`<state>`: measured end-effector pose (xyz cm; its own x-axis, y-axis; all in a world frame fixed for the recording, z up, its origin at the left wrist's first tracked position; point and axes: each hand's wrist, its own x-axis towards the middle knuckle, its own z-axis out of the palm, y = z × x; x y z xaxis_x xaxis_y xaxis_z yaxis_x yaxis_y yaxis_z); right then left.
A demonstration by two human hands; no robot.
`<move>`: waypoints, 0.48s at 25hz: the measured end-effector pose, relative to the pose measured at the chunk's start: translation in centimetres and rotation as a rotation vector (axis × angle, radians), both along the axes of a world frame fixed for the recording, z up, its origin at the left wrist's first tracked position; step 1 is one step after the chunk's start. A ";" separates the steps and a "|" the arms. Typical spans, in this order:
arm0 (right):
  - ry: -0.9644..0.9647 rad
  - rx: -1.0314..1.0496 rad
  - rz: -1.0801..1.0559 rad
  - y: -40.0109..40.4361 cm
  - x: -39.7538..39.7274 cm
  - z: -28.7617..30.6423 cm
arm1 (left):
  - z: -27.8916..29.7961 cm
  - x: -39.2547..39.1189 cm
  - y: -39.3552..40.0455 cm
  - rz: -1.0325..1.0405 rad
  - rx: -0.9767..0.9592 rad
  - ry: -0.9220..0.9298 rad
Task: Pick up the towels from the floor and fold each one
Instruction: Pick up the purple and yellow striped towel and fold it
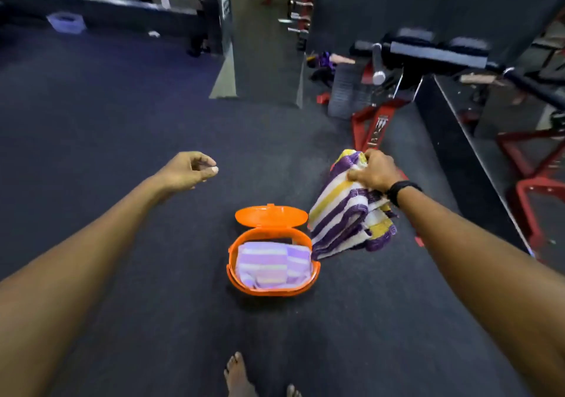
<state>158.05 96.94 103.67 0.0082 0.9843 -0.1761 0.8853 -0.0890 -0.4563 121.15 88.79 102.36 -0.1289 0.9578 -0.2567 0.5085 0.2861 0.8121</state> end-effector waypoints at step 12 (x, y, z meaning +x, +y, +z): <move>0.273 -0.193 -0.119 5.0 -5.0 -27.0 | -24.2 -1.4 8.5 -0.268 -0.265 0.192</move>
<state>153.05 101.93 76.65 0.0481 0.9278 -0.3700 0.7114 -0.2918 -0.6393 119.73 97.31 78.12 0.0460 0.8680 -0.4945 0.7282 0.3097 0.6114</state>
